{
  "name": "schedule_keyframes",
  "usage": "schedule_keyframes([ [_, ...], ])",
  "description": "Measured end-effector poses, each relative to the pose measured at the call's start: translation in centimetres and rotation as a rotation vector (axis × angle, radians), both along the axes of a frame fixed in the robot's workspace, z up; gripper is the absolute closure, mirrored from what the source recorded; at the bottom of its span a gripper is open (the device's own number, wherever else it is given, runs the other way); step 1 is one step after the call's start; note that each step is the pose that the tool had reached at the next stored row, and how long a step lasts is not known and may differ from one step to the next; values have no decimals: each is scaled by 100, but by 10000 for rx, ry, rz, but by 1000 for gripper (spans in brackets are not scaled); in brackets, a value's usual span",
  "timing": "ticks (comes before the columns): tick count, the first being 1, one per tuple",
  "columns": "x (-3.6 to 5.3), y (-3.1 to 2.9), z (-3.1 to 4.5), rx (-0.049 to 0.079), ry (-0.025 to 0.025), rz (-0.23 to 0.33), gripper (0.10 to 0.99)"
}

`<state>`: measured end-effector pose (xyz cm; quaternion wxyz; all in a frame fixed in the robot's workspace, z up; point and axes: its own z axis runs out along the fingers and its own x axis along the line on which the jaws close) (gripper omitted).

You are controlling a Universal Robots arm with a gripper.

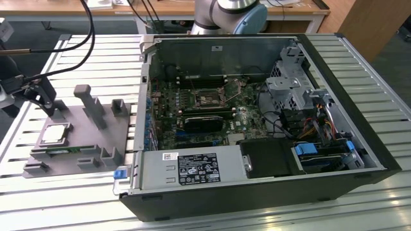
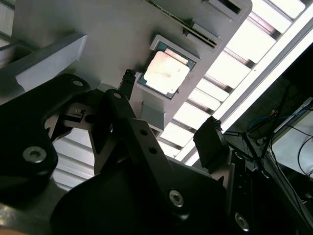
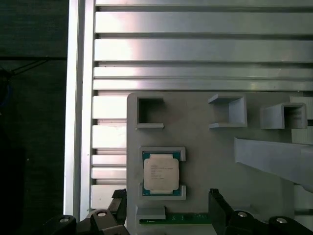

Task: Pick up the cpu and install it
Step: 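Pick up the cpu and move it towards the insertion slot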

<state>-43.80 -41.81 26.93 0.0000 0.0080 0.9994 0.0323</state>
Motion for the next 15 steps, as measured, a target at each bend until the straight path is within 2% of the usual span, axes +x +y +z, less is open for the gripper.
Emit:
schedule_keyframes([
  [6, 0, 0, -42, 19, 51, -1, 325],
  [10, 2, -8, -112, 19, 133, -1, 325],
  [15, 12, -8, -201, 19, 170, -1, 325],
])
